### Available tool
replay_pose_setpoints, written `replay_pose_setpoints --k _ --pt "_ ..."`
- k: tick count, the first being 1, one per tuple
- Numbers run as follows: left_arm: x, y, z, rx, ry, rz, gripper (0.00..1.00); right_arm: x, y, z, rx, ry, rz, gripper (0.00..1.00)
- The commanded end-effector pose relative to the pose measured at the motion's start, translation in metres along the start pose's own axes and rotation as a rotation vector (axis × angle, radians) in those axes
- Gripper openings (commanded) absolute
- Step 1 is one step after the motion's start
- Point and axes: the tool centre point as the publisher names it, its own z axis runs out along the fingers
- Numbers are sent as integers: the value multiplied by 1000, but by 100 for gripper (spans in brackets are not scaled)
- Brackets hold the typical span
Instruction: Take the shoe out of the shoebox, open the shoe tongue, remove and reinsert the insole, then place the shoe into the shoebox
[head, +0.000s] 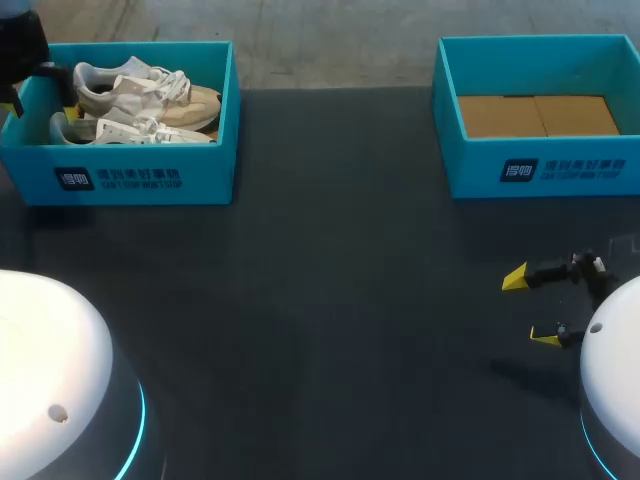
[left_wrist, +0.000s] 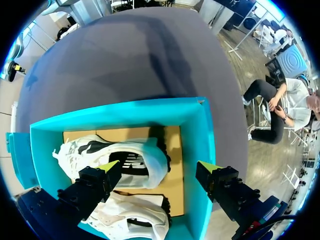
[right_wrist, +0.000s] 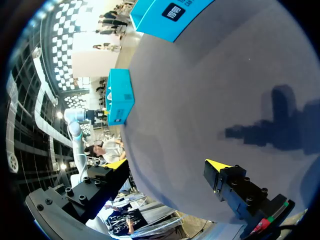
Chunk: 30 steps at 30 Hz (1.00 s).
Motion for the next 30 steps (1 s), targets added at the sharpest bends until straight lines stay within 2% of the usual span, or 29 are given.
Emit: replay_pose_setpoints --k 1,4,8,30 --pt "-2 -3 6 -16 6 -4 98 0 -2 -1 -4 0 -1 100" --pt "-3 -4 8 -23 4 -4 91 0 -2 -1 -4 0 -1 100" --pt "-4 -4 10 -32 19 -15 88 0 -2 -1 -4 0 -1 100" --pt "-4 4 27 -23 46 -72 86 0 -2 -1 -4 0 -1 100"
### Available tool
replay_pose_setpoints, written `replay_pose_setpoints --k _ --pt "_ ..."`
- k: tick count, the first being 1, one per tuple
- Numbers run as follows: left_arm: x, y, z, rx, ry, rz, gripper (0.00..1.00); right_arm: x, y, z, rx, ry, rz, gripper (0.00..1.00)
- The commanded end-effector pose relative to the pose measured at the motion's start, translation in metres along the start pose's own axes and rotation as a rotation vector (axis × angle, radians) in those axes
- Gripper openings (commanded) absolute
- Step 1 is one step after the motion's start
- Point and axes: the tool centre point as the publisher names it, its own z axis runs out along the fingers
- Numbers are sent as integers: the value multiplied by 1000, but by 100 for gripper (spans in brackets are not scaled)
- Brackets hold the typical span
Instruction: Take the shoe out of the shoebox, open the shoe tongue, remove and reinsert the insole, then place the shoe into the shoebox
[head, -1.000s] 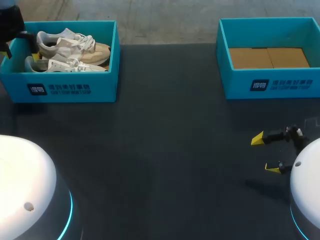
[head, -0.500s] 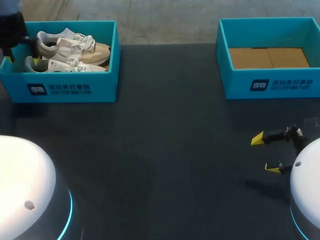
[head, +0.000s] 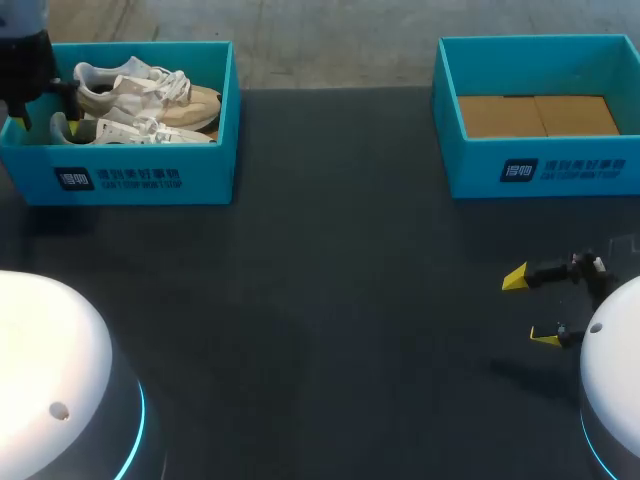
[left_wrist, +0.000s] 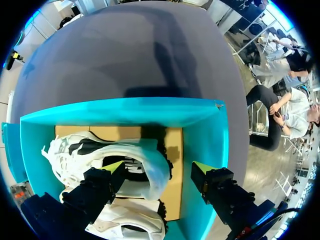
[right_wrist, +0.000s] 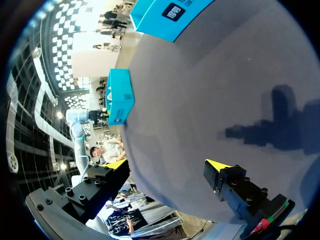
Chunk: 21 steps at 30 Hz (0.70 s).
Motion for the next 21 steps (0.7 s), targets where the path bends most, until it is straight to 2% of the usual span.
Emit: replay_pose_setpoints --k 1,21 --pt "-3 7 6 7 10 -5 85 0 -2 -1 -4 0 -1 100" --pt "-8 24 28 36 37 -20 82 0 -2 -1 -4 0 -1 100"
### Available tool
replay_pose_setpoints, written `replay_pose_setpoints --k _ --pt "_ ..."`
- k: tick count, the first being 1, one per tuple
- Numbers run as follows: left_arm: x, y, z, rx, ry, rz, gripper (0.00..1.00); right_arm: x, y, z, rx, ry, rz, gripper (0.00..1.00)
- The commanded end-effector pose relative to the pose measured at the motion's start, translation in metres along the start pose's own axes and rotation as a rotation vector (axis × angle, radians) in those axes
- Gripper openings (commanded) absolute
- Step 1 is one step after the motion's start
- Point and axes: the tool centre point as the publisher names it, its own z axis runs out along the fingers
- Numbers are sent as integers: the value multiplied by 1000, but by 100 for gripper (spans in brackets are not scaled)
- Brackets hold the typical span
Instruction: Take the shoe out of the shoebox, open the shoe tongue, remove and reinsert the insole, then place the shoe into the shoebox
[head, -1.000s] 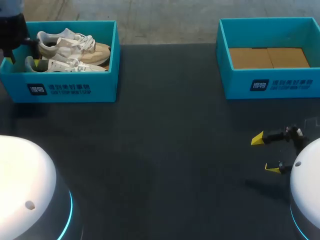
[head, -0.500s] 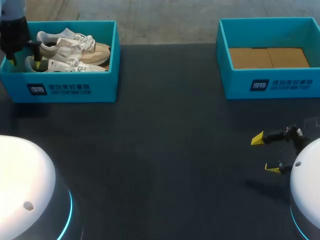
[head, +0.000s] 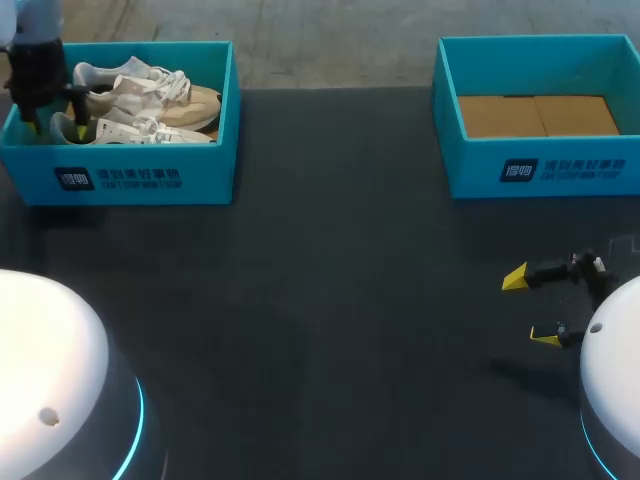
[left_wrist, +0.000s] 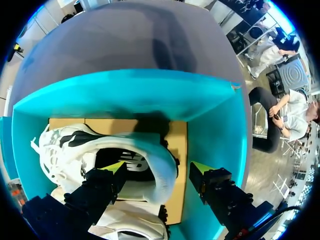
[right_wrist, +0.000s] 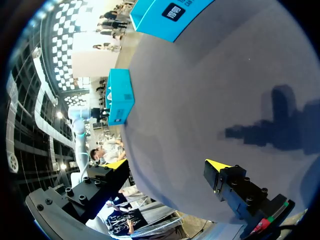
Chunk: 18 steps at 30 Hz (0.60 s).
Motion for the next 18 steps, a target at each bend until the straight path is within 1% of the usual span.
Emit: replay_pose_setpoints --k 1,8,18 --pt "-2 9 6 18 5 1 82 0 -2 -1 -4 0 -1 100" --pt "-1 11 10 21 0 0 80 0 -2 -1 -4 0 -1 100" --pt "0 6 19 15 -8 8 80 0 -2 -1 -4 0 -1 100"
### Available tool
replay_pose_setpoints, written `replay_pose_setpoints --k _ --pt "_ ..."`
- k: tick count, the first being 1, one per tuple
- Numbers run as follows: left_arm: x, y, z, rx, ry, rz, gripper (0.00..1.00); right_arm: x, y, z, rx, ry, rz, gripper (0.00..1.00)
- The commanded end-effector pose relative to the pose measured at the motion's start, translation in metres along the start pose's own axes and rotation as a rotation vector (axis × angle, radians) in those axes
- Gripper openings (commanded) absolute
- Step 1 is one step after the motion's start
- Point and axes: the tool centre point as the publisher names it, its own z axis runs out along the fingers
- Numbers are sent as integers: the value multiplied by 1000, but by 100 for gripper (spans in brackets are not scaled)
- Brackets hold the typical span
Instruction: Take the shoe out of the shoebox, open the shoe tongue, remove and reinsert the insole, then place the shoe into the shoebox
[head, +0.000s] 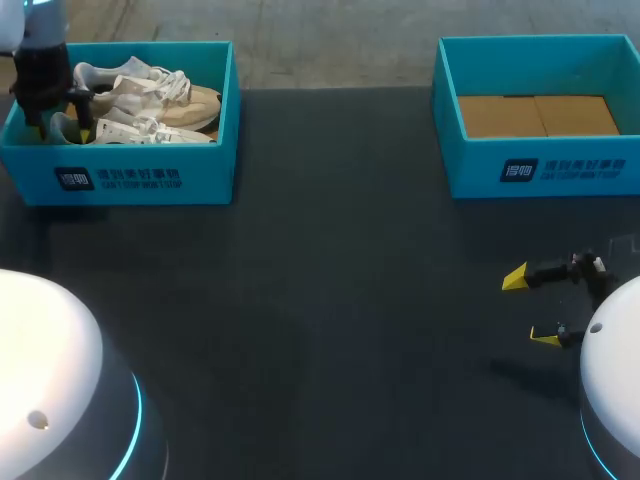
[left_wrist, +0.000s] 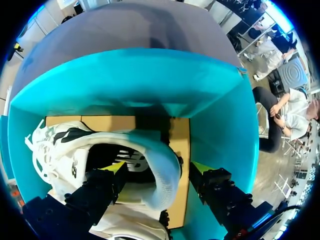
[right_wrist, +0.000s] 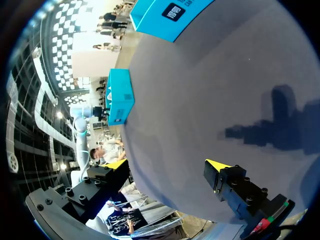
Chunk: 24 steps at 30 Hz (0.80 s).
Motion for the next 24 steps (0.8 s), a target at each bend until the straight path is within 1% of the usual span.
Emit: replay_pose_setpoints --k 1,12,20,24 --pt "1 0 6 -5 -2 0 80 0 -2 -1 -4 0 -1 100" --pt "2 1 16 -8 -10 0 80 0 -2 -1 -4 0 -1 100" --pt "2 1 23 -21 -9 5 78 0 -2 -1 -4 0 -1 100" --pt "3 2 27 -23 -11 6 75 0 -2 -1 -4 0 -1 100"
